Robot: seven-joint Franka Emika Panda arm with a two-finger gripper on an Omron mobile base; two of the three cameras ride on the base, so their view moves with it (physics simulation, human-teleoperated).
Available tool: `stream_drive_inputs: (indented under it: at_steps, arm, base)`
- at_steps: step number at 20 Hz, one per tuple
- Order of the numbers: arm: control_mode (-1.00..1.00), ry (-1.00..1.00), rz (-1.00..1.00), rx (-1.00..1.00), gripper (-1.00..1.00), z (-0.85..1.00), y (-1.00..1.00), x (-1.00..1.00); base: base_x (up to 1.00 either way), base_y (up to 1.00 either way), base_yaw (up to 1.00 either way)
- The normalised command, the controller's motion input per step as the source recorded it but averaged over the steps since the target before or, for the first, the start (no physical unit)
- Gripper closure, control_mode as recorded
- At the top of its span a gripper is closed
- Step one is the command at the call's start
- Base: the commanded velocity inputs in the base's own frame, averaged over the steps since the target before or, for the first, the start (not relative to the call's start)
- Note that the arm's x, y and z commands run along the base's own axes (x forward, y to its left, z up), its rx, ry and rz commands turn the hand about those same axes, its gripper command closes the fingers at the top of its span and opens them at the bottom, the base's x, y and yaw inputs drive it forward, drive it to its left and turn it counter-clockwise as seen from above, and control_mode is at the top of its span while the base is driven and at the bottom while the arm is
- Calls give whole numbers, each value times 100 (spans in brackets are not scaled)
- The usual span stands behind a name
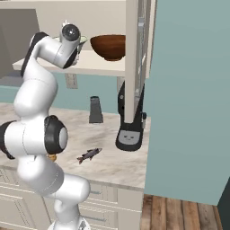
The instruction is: Pick both bowls and place them on the counter. Then place the fish in one bowl and place the cookie dough ball in the other bowl.
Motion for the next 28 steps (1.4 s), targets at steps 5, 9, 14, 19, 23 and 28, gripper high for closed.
stream_drive_inputs:
  at_steps: [5,9,14,19,23,28]
  arm:
    - [-100,0,0,-1,-100,-1,8,24]
    - [-100,0,0,0,-100,-5,14,20]
    - [-100,0,0,0,100,-8,5,10]
    - [-100,0,0,-1,100,-16,1,-1]
    - [-100,3,0,0,100,-19,0,-18]
    - [-100,0,0,0,100,-5,2,-37]
  base:
    - [0,0,0]
    - [0,0,0]
    - [0,0,0]
    - [0,0,0]
    - [0,0,0]
    - [0,0,0]
